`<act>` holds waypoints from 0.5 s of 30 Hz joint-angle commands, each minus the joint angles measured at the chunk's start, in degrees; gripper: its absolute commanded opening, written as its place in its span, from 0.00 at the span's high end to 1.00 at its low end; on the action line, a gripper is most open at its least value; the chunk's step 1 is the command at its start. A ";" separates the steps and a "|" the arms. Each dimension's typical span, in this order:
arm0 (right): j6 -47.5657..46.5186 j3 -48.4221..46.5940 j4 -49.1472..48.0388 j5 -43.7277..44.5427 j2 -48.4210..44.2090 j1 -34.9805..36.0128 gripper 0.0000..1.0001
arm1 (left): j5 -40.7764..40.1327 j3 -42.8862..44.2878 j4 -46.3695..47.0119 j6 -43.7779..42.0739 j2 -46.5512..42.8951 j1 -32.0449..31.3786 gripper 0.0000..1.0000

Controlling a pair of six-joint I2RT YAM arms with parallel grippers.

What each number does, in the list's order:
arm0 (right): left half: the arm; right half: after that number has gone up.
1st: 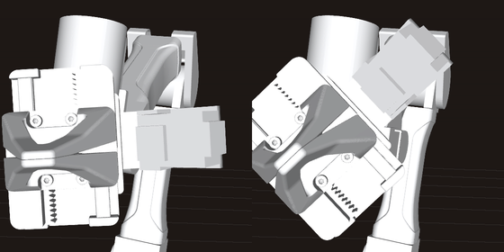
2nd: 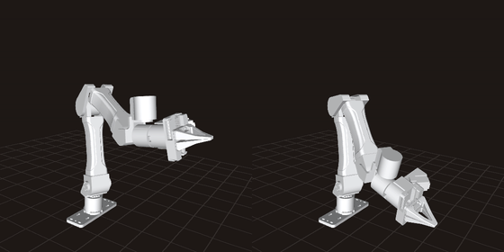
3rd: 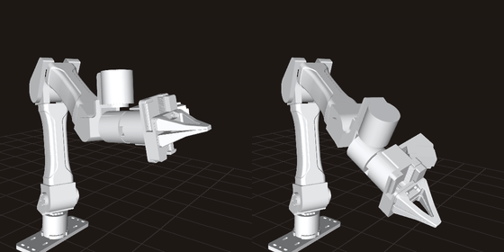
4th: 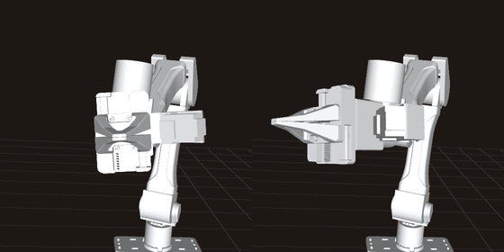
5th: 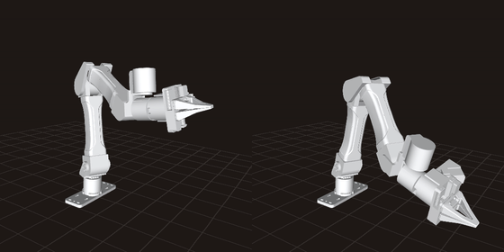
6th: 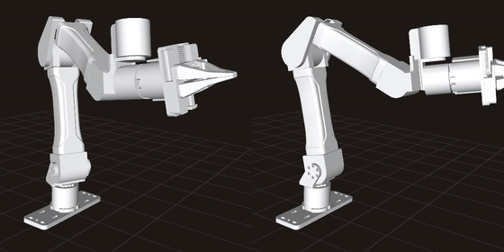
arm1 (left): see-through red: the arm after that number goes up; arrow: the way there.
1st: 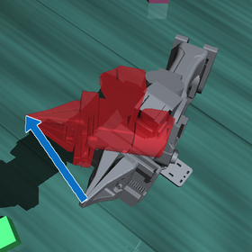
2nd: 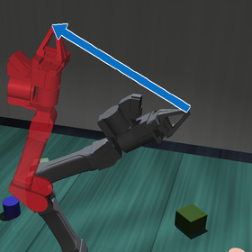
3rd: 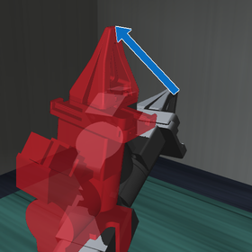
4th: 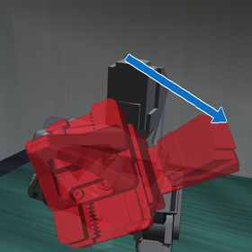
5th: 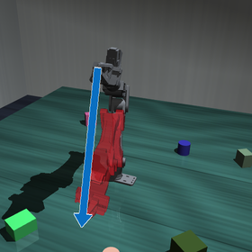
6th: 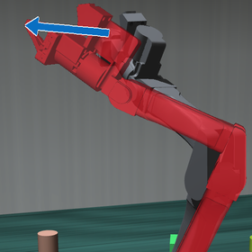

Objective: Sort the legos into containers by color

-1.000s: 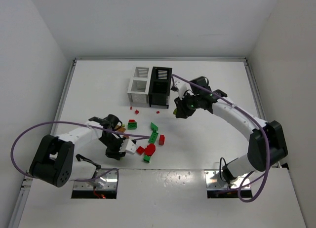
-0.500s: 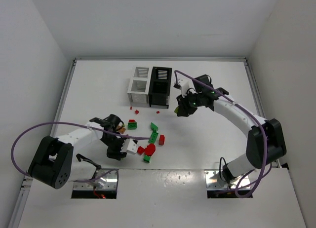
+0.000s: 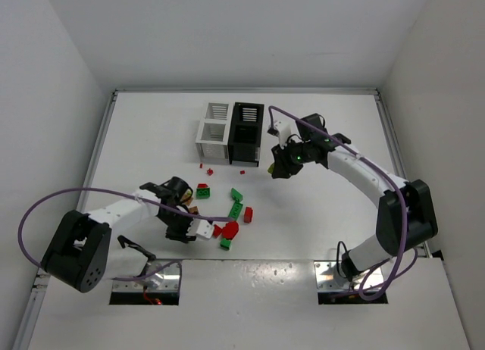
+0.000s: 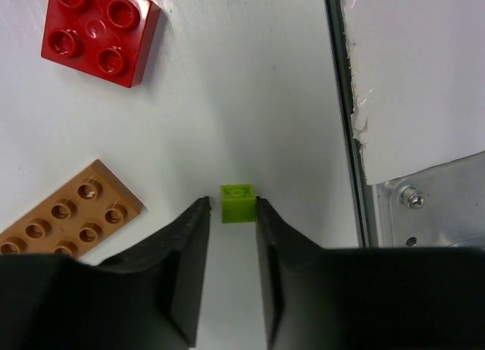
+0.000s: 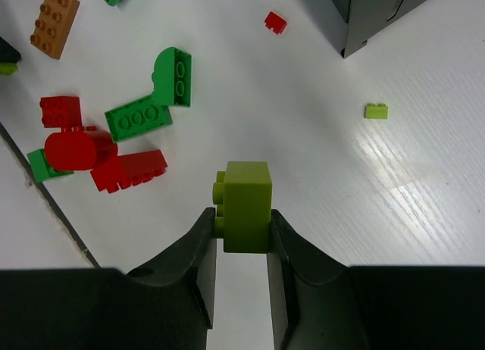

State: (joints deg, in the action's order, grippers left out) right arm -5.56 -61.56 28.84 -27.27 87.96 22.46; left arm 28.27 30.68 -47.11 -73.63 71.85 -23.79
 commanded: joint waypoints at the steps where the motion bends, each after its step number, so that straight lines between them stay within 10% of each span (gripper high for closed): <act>1: -0.33 -2.51 -0.72 -1.47 -0.25 -0.31 1.00 | -0.76 -1.41 -0.17 -1.35 -0.05 -1.08 0.66; 7: 0.90 -5.40 -2.91 -1.47 0.28 -0.84 1.00 | -0.23 -0.63 -0.17 -0.12 -0.05 -1.61 0.77; 15: 7.58 -35.43 -2.22 0.99 18.44 -0.84 1.00 | 6.08 6.67 0.97 10.60 -2.25 -0.55 0.79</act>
State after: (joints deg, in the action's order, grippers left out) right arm -1.37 -86.19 28.47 -26.98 99.83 21.87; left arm 29.45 33.15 -47.11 -67.88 71.09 -24.67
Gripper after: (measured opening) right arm 0.276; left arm 0.248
